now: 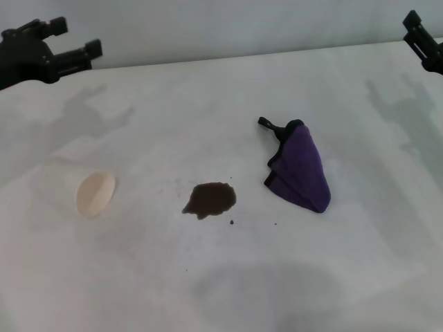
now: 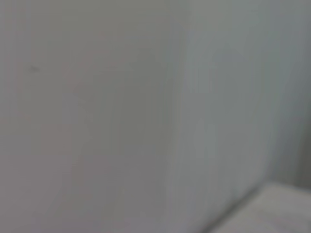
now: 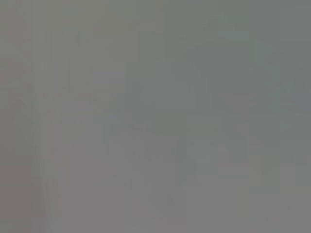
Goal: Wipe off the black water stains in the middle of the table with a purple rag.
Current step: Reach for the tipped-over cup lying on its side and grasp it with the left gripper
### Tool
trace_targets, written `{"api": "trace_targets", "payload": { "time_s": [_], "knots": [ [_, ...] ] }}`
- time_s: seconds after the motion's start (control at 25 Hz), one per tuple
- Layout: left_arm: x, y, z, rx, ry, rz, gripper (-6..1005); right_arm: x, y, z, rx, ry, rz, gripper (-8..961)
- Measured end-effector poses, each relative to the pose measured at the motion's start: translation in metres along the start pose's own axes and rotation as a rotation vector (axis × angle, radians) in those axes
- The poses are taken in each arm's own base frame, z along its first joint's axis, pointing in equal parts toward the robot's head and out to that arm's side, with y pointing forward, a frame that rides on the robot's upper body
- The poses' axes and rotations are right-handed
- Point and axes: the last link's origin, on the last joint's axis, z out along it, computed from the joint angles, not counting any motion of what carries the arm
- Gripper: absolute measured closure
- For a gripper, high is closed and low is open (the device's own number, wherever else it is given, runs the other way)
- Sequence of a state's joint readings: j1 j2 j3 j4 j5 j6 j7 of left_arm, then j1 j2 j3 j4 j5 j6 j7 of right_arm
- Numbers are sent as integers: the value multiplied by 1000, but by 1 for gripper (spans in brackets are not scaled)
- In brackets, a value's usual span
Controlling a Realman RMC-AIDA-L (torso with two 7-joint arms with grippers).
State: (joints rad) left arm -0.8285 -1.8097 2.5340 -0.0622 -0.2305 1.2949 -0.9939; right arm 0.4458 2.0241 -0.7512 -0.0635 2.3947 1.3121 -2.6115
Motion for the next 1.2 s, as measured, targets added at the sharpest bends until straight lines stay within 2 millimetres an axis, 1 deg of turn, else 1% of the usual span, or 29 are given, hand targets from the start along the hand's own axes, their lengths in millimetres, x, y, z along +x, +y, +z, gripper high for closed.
{"api": "trace_targets", "payload": {
  "time_s": [0.08, 0.16, 0.28, 0.44, 0.56, 0.64, 0.72, 0.84, 1.0, 1.2],
  "knots": [
    [10, -8, -7, -44, -88, 59, 111, -2, -2, 0, 10, -8, 0, 91],
    [18, -17, -19, -67, -200, 122, 112, -3, -2, 3, 13, -12, 2, 92],
    [40, -25, -35, -101, -366, 230, 112, -4, 0, 7, 7, -17, -1, 92],
    [65, -12, -42, -196, -472, 375, 112, -6, -4, 6, 14, -24, -2, 93],
    [79, -1, -47, -267, -562, 445, 112, -7, -6, 4, 22, -29, -4, 93],
    [83, 4, -52, -287, -637, 458, 112, -7, -6, 4, 22, -30, -4, 93],
    [84, 12, -59, -312, -755, 460, 112, -7, -6, 4, 22, -31, -4, 94],
    [86, 22, -66, -314, -850, 482, 112, -7, -6, 3, 23, -31, -5, 94],
    [92, 31, -77, -283, -909, 570, 111, -8, -6, 4, 22, -32, -5, 95],
    [97, 36, -70, -334, -921, 597, 112, -8, -4, 5, 18, -35, -2, 95]
  ]
}}
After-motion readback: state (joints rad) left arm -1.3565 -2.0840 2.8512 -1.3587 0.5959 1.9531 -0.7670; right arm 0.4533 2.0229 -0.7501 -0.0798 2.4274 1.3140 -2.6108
